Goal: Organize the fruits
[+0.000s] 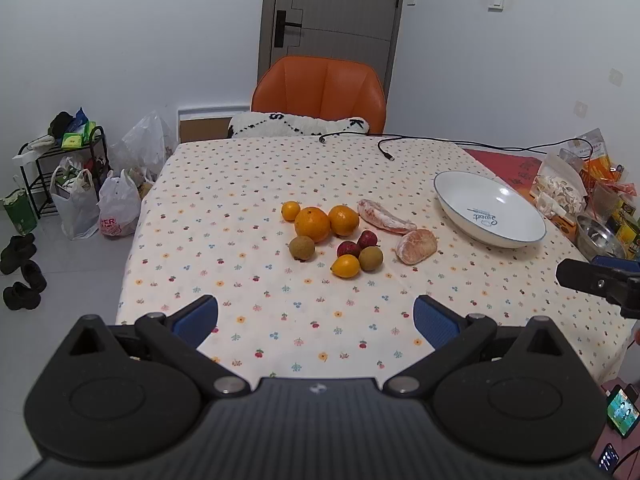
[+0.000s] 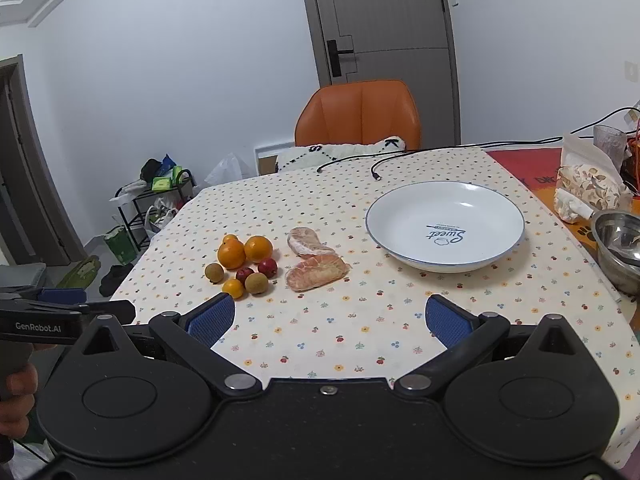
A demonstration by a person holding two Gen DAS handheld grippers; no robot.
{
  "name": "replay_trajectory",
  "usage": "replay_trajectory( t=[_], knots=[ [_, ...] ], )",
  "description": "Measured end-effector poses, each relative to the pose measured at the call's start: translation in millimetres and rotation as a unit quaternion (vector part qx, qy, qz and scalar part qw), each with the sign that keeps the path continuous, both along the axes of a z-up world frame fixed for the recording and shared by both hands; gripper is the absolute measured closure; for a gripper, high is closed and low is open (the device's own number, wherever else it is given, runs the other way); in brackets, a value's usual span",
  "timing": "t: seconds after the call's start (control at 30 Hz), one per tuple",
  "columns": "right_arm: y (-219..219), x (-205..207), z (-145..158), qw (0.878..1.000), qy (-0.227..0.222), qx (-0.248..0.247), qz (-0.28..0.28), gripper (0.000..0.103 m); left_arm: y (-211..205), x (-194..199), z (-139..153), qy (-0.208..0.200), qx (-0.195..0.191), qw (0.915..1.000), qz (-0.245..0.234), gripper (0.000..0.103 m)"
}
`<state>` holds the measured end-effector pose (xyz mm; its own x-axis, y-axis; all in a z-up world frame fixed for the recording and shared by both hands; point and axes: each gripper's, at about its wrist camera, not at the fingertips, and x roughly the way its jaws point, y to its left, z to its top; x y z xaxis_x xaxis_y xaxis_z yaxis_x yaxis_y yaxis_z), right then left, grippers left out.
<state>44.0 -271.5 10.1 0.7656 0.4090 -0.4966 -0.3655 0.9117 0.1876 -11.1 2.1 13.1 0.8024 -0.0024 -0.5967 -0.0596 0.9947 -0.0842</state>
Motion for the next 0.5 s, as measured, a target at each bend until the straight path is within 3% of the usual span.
replay_trajectory(
  t=[0.5],
  knots=[
    [-0.6, 0.2, -1.5, 1.0, 0.001, -0.001, 0.001, 0.0, 0.4, -0.4, 0.8, -0.001, 0.001, 1.0, 0.003, 0.0]
  ],
)
